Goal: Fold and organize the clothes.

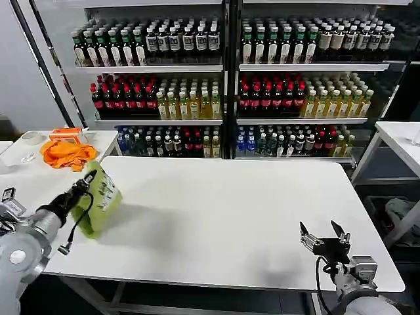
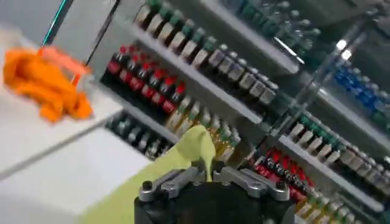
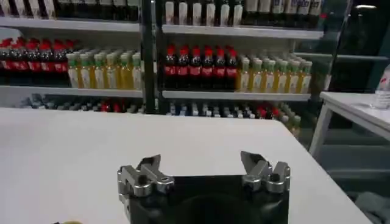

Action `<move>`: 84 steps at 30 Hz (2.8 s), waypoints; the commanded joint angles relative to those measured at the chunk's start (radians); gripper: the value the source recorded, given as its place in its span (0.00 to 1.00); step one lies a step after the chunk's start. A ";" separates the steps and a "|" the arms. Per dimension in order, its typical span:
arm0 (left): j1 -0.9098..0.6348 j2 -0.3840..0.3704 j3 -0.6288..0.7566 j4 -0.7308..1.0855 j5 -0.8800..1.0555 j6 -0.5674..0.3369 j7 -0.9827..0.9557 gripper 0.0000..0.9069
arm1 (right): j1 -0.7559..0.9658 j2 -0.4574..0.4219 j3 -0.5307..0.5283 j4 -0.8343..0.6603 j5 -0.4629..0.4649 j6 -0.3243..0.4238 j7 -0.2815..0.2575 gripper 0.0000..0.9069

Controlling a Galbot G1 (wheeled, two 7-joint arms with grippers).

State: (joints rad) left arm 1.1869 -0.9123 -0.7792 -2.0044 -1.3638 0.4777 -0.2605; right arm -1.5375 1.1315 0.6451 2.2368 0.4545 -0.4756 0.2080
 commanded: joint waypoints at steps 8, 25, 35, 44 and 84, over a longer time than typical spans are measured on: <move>-0.019 -0.096 0.531 0.008 0.839 -0.077 0.052 0.02 | -0.026 0.007 0.024 0.014 0.005 0.008 0.000 1.00; -0.187 -0.351 0.855 0.105 0.866 -0.031 0.042 0.02 | -0.073 -0.004 0.083 0.044 0.029 0.011 -0.002 1.00; -0.307 -0.528 0.957 0.325 0.877 -0.045 0.021 0.02 | -0.069 -0.004 0.077 0.052 0.030 0.010 -0.002 1.00; -0.379 -0.673 0.976 0.498 0.913 -0.138 0.035 1.00 | -0.032 -0.012 0.037 0.033 0.030 0.010 -0.004 1.00; 0.110 -0.322 0.399 -0.048 0.731 -0.161 0.003 1.00 | 0.643 0.405 -0.422 -0.719 0.261 0.044 0.203 0.00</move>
State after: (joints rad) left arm 1.2346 -1.2628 -0.3203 -2.0039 -0.6208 0.3179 -0.2554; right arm -1.0166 1.4357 0.2538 1.7191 0.6890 -0.4512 0.3570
